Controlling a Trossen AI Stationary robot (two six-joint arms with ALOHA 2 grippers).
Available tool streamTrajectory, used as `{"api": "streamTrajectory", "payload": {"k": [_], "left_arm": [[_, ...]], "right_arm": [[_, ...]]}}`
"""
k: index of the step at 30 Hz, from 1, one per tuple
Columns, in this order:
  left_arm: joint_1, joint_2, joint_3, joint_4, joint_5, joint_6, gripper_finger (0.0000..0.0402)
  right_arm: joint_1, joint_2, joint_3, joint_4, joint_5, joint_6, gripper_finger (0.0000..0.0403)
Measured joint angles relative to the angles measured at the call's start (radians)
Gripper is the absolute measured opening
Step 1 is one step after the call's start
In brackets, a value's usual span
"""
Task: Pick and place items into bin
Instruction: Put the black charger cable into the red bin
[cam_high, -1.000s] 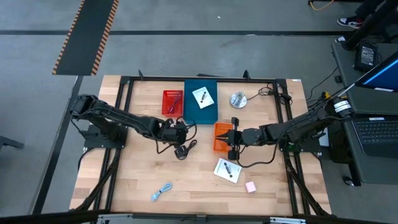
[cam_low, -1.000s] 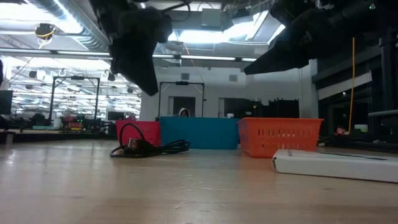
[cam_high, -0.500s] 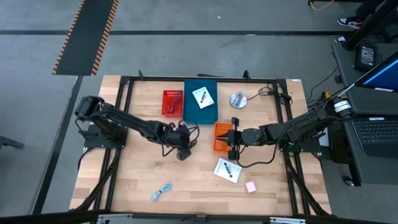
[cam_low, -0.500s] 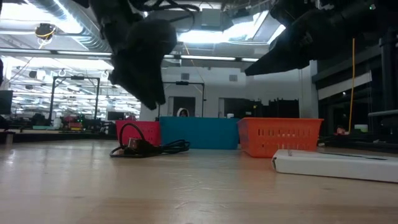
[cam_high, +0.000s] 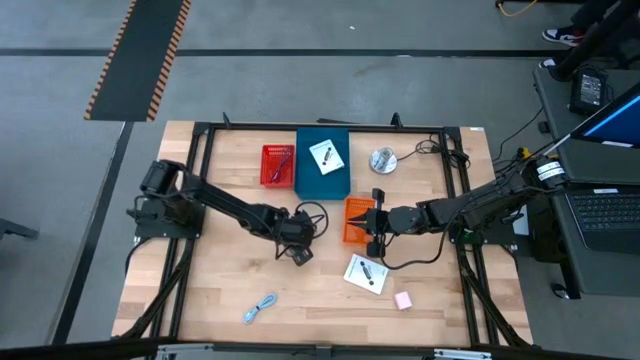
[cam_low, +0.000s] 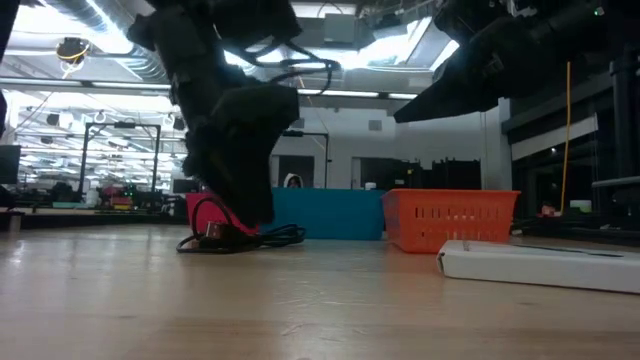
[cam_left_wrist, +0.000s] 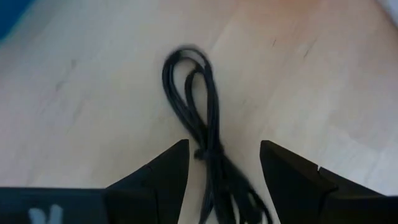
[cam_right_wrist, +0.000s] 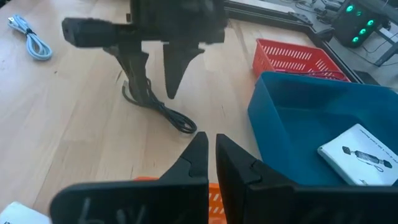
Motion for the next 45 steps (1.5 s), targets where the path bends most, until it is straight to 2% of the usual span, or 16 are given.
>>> {"api": "streamTrajectory", "payload": {"k": [9, 11, 22, 26, 32, 41, 45], "left_arm": [[-0.001, 0.066, 0.004, -0.014, -0.011, 0.006, 0.0190], [-0.001, 0.067, 0.004, -0.021, -0.012, 0.046, 0.0182], [-0.006, 0.063, 0.003, -0.057, 0.029, 0.167, 0.0067], [-0.006, 0.050, 0.002, -0.066, 0.055, 0.247, 0.0042], [-0.006, -0.017, -0.006, -0.120, 0.093, 0.334, 0.0047], [-0.005, -0.161, -0.010, -0.162, 0.062, 0.451, 0.0034], [-0.005, -0.252, -0.054, -0.145, 0.000, 0.466, 0.0037]], "right_arm": [[0.000, 0.000, 0.000, -0.007, 0.000, 0.001, 0.0012], [0.000, 0.000, 0.000, -0.008, 0.000, 0.001, 0.0012], [0.000, 0.000, 0.000, -0.008, 0.000, 0.001, 0.0012], [0.000, 0.000, 0.000, -0.008, 0.000, 0.001, 0.0012], [0.000, 0.000, 0.000, -0.008, 0.000, 0.008, 0.0012], [0.000, 0.001, 0.000, -0.019, 0.000, 0.016, 0.0012], [0.000, 0.001, 0.000, -0.028, 0.000, 0.023, 0.0012]]}}
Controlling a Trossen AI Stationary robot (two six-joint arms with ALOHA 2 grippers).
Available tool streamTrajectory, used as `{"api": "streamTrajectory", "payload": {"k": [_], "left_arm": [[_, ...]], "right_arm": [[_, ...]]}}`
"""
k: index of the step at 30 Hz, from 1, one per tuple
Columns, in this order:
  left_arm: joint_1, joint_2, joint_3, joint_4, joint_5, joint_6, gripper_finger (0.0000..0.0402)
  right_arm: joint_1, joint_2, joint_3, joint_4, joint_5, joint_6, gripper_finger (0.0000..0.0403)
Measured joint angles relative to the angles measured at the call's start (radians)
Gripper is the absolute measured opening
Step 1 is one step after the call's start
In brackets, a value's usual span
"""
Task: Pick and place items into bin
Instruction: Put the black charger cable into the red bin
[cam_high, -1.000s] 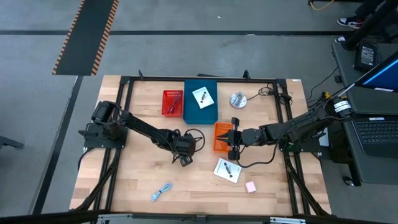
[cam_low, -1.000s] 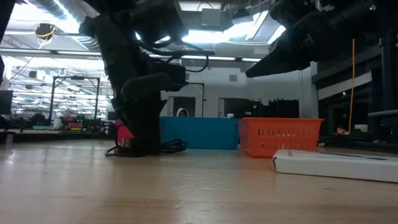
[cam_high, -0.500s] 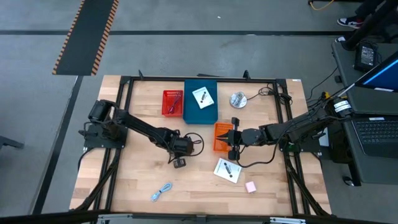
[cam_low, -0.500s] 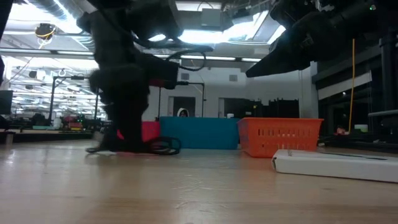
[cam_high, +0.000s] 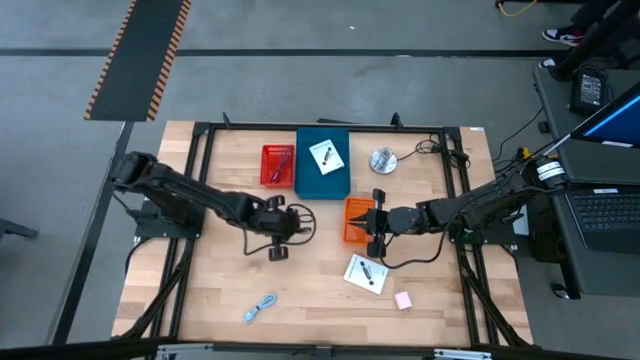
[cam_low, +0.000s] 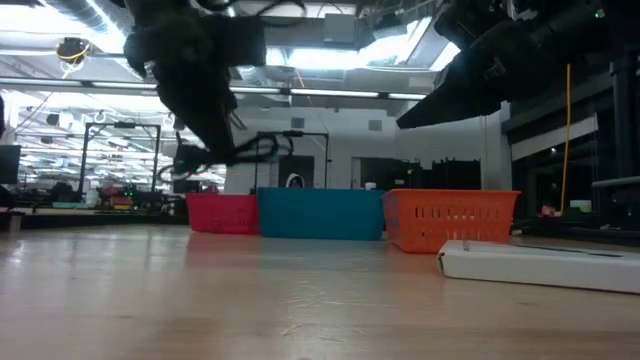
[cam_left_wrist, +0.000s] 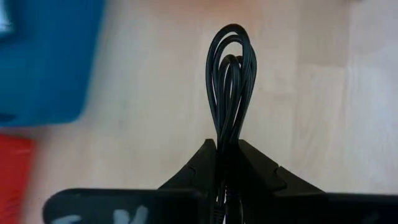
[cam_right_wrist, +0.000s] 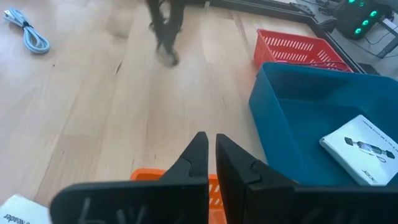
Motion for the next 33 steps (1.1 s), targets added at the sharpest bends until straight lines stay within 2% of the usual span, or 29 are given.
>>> {"api": "streamTrajectory", "payload": {"k": [4, 10, 20, 25, 29, 33], "left_arm": [[0.000, -0.103, -0.080, 0.083, -0.043, 0.008, 0.0033], [0.000, -0.237, -0.269, 0.374, -0.026, 0.068, 0.0035], [0.000, -0.347, -0.532, 0.780, 0.013, 0.163, 0.0034], [0.010, -0.353, -0.577, 0.868, 0.026, 0.195, 0.0033], [0.023, -0.353, -0.585, 0.872, 0.045, 0.245, 0.0033], [0.044, -0.353, -0.585, 0.891, 0.044, 0.297, 0.0033]], "right_arm": [[0.000, 0.000, 0.000, -0.011, 0.000, 0.002, 0.0012], [0.000, 0.000, 0.000, -0.008, 0.000, 0.003, 0.0012], [-0.001, 0.000, 0.000, -0.006, 0.000, 0.002, 0.0012], [-0.001, 0.000, 0.000, 0.006, 0.000, 0.017, 0.0012], [-0.001, 0.000, 0.000, 0.050, -0.001, 0.052, 0.0012], [-0.001, 0.000, 0.000, 0.127, -0.061, 0.051, 0.0012]]}}
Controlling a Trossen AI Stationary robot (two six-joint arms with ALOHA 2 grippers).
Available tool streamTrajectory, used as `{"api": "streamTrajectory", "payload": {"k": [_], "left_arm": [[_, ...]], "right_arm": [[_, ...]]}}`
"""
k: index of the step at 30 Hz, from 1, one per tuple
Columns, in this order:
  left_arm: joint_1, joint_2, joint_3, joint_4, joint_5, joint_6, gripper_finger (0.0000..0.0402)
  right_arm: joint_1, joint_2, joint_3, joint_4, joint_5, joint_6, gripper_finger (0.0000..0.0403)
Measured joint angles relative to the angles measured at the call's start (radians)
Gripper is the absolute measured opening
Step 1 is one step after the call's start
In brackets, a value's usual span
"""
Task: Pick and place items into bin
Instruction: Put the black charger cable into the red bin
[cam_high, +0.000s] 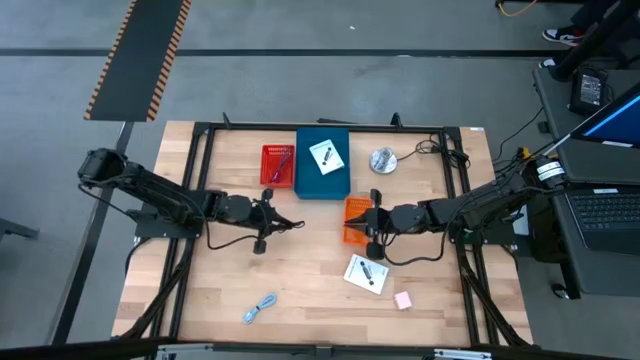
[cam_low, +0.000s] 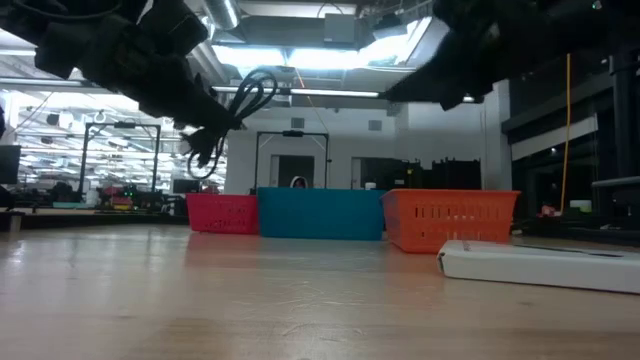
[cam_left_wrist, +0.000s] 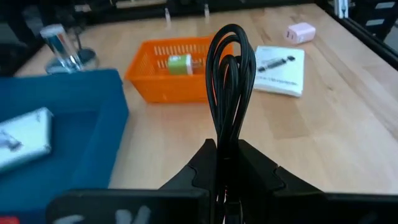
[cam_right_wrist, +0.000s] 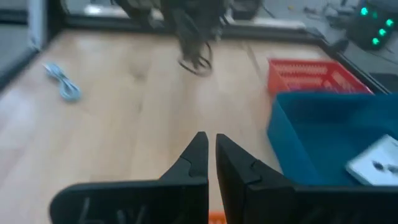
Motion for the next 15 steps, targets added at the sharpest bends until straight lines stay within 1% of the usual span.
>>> {"api": "streamTrajectory", "payload": {"k": [3, 8, 13, 15], "left_arm": [[0.021, -0.022, 0.000, 0.011, 0.001, 0.041, 0.0033], [0.075, -0.104, 0.000, 0.004, -0.002, 0.054, 0.0033], [0.154, -0.173, 0.001, -0.095, -0.110, -0.061, 0.0033], [0.185, -0.182, 0.001, -0.125, -0.117, -0.109, 0.0033]], "right_arm": [[0.000, 0.000, 0.000, 0.052, -0.018, 0.000, 0.0012], [0.000, 0.000, 0.000, 0.053, -0.018, -0.004, 0.0012], [0.000, 0.000, 0.000, 0.058, -0.010, -0.104, 0.0012], [-0.006, 0.000, 0.000, 0.077, -0.009, -0.140, 0.0012]]}}
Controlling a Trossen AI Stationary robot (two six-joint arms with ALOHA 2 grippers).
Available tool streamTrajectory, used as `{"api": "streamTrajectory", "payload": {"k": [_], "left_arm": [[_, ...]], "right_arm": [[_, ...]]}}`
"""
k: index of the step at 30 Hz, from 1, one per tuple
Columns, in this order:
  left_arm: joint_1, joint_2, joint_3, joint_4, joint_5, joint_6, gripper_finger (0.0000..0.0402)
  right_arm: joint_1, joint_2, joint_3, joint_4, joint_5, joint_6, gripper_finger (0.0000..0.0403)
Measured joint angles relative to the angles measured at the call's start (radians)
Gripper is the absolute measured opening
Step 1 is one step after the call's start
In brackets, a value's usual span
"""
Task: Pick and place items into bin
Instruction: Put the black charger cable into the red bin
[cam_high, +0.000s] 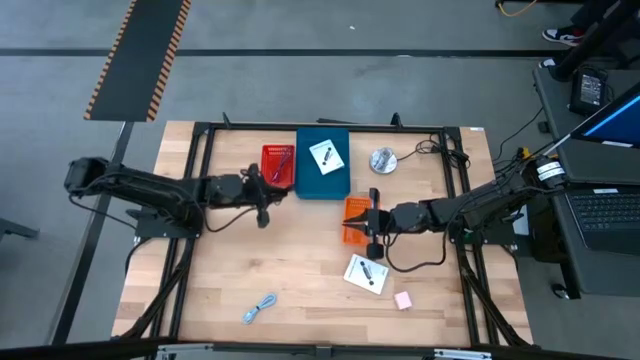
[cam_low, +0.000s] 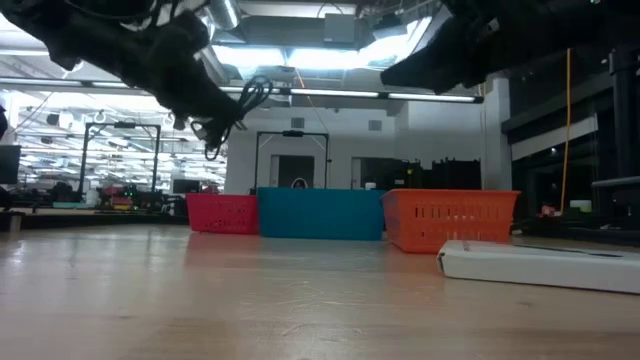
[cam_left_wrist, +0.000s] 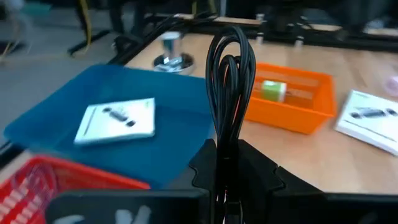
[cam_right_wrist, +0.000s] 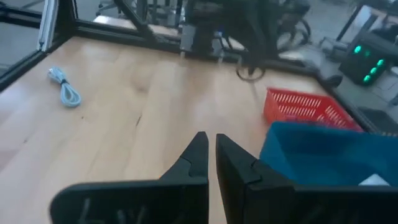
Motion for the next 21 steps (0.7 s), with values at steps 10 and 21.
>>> {"api": "streamTrajectory", "payload": {"k": [10, 21], "left_arm": [[0.082, 0.005, 0.045, -0.027, -0.081, -0.037, 0.0033], [0.250, 0.153, 0.297, -0.417, -0.102, -0.152, 0.0033]], "right_arm": [[-0.062, 0.000, 0.000, 0.021, 0.002, -0.015, 0.0012], [-0.113, 0.000, 0.000, 0.000, 0.002, -0.021, 0.0012]]}}
